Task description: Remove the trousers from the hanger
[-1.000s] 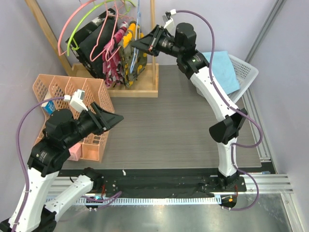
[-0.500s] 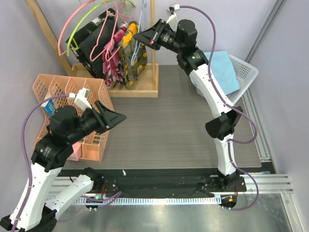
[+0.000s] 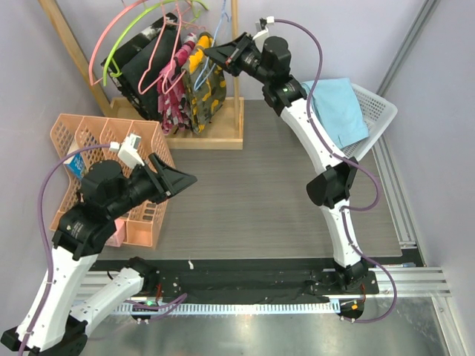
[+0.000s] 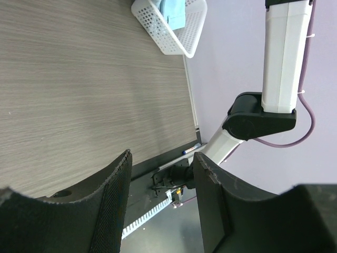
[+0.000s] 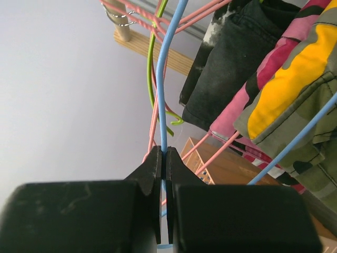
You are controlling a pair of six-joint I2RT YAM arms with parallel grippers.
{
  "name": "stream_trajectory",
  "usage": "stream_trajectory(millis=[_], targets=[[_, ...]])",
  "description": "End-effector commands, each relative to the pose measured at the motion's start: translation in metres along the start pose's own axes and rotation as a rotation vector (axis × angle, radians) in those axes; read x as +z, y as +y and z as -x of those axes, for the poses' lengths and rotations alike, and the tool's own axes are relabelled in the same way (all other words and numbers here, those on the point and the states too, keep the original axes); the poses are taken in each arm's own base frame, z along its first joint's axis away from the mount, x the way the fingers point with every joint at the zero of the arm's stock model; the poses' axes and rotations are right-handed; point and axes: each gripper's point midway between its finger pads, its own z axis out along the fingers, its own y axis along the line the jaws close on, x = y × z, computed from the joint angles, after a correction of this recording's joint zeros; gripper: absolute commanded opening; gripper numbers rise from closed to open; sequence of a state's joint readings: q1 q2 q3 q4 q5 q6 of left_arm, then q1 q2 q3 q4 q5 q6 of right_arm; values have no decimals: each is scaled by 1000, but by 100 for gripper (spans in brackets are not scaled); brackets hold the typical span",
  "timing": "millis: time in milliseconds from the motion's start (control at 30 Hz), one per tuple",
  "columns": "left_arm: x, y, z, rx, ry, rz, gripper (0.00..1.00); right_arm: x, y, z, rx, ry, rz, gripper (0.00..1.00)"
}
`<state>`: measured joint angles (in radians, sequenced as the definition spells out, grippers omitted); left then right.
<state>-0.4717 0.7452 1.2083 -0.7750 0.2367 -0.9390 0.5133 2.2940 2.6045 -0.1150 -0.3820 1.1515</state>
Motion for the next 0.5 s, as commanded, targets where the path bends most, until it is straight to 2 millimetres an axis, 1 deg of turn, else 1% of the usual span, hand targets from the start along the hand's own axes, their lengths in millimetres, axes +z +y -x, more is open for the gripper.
stream_trajectory(millis=[0,100,233,333,367,400,433,467], targets=[[6,-11,4,4,-3,-51,50,-4,41,24,29,-96,91,1],[10,-12,4,3,4,-55,51,2,29,22,72,-97,72,1],[14,-14,6,7,7,-61,51,4,24,18,73,-89,63,1],[16,-13,5,9,14,-59,51,0,22,14,49,-73,33,1],[17,-12,4,8,18,-57,51,0,14,11,48,-61,9,1],[18,-11,3,4,21,-55,51,-6,20,10,41,-54,-4,2],[17,-11,2,2,23,-57,51,-8,17,9,22,-48,-18,9],[18,-10,2,1,23,-57,51,-9,8,4,22,-36,-46,13]])
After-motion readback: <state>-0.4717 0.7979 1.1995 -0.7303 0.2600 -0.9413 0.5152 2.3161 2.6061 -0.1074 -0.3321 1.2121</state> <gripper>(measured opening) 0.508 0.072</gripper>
